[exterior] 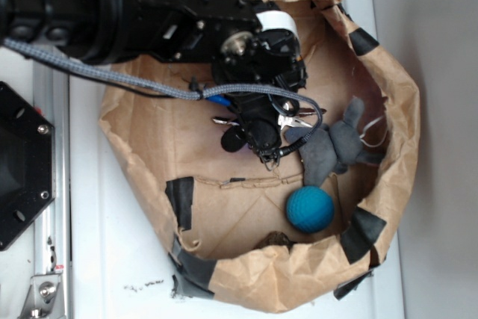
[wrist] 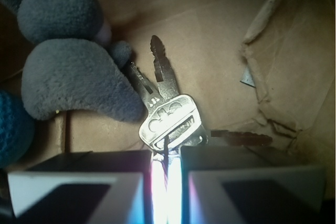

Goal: Grab the silver keys.

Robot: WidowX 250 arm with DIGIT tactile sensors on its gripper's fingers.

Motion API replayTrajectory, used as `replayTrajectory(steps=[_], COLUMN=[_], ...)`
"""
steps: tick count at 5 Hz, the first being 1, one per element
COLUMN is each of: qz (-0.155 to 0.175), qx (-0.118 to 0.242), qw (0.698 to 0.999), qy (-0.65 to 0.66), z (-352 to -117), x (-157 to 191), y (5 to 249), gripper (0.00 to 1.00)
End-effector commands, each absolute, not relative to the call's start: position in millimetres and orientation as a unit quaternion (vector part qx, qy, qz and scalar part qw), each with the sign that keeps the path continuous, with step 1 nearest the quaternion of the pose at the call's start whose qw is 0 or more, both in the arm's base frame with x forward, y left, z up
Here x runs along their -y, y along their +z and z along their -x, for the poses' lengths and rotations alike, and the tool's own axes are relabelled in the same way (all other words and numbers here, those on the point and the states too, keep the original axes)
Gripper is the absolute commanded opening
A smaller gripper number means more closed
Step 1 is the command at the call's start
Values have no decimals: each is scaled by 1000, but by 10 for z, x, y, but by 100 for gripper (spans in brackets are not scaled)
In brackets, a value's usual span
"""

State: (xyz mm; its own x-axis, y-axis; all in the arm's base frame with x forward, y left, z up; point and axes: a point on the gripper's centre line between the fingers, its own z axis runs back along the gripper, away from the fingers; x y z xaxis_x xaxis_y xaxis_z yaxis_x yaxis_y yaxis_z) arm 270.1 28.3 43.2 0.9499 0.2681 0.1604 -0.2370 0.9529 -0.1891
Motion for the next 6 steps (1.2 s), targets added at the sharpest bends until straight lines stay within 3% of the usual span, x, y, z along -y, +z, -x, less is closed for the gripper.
replayTrajectory(steps=[1,2,3,4,5,6], qz=[76,73,12,-43,-60,-90], qx=[118,116,154,190,134,115], qw=[981,981,980,973,977,975], qy=[135,136,128,127,153,169], z=[-2733,-2740,-2634,-2410,-2432,-2525], x=[-348,-350,-348,-386,-462,-404], y=[616,630,953,1451,1968,1827], gripper=[0,0,0,0,0,0])
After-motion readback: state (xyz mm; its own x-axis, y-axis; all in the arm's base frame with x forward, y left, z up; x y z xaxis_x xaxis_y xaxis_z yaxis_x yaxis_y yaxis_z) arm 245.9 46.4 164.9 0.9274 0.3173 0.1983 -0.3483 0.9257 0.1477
